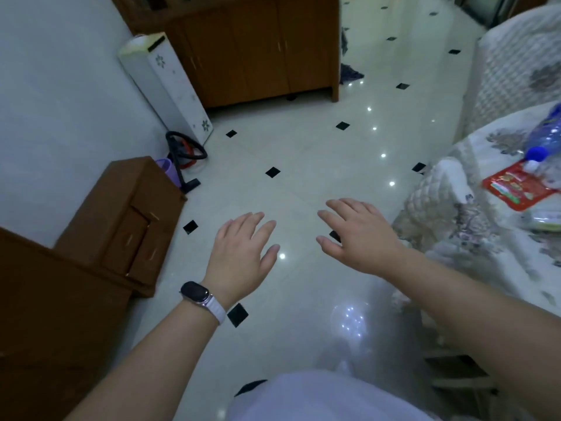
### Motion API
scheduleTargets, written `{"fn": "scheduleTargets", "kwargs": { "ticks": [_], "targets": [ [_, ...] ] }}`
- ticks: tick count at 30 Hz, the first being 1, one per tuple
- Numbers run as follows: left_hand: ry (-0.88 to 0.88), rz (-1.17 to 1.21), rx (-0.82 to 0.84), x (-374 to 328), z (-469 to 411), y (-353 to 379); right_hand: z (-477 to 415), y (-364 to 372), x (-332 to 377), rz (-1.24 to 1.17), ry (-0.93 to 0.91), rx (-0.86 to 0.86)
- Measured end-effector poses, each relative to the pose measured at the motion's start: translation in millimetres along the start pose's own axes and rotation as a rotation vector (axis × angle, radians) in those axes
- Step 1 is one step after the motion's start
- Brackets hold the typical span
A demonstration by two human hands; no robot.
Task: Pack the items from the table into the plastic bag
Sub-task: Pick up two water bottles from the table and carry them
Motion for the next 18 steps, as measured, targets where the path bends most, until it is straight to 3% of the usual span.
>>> {"fn": "scheduleTargets", "kwargs": {
  "ticks": [8, 18],
  "targets": [
    [0.226, 0.079, -0.036, -49, -131, 39, -6, -40, -103, 0.080, 0.260, -0.071],
    [0.436, 0.275, -0.120, -87, -281, 123, -45, -42, -213, 0.196, 0.590, -0.025]
  ]
}}
Point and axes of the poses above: each hand's wrist, its own z-axis away from the middle knuckle, its own y-axis out of the palm, x = y × z, the point moved 7 cm from there along -z, towards the middle knuckle, and after that the axes turned 12 degrees about -z, right-handed, at the moved point
